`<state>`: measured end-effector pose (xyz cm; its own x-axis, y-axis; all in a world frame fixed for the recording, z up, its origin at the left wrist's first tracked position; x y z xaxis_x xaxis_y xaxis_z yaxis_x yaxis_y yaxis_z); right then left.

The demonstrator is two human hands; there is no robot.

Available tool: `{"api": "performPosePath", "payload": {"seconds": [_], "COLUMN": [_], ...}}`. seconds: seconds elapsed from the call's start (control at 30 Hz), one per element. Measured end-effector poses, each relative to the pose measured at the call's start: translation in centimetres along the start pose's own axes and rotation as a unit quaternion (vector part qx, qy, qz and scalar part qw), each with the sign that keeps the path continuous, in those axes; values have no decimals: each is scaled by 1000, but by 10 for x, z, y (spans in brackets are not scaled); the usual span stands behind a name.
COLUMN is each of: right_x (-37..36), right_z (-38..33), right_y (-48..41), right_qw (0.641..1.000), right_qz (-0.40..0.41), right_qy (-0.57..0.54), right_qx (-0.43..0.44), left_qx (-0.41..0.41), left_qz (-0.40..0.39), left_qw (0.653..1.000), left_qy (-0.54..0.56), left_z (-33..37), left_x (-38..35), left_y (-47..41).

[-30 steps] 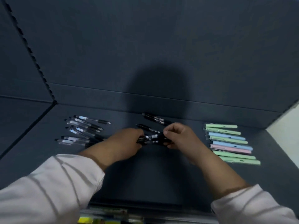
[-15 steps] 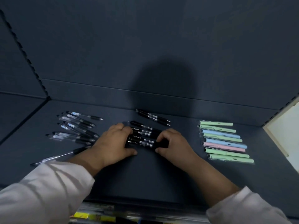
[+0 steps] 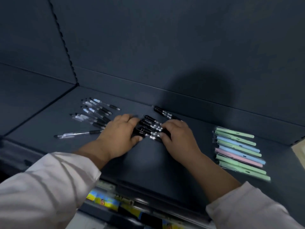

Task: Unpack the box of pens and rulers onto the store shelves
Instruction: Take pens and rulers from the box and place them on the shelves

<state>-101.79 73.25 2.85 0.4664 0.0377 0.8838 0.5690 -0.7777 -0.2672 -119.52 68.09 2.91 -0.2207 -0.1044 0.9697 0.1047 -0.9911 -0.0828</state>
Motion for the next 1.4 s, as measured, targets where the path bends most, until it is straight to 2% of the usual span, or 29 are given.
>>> {"api": "performPosePath", "payload": {"seconds": [0.13, 0.4, 0.67, 0.83, 1.1, 1.4], "right_x": [-10, -23, -91, -144, -219, -313], "right_z": [-25, -117, -277, -390, -529, -623], "right_y": [-3, -7, -17, -20, -26, -61], "right_qw": [996, 986, 972, 966, 931, 884], "right_qz": [-33, -71, -103, -95, -183, -263], "right_qy": [64, 100, 81, 43, 31, 7], "right_qx": [45, 110, 193, 239, 313, 386], "left_qx": [20, 73, 164, 239, 372, 486], "left_qz": [32, 87, 116, 136, 115, 81], "left_qw": [998, 991, 976, 956, 916, 868], "left_qy": [-51, -72, -88, -103, -97, -70], "left_z": [-9, -75, -216, -318, -437, -538], "left_x": [11, 49, 98, 129, 157, 140], "left_y": [20, 78, 190, 277, 387, 441]}}
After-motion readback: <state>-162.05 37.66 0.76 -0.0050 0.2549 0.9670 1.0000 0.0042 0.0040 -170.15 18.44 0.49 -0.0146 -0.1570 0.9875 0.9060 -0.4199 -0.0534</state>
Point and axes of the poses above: each hand's wrist, its own y-axis away from the middle knuckle, its own x-axis out of the back of the hand, z = x × y, the point moved 4 cm from there along -y, towards the middle knuckle, and after that the axes turned 5 degrees about x, right-handed, at the moved point
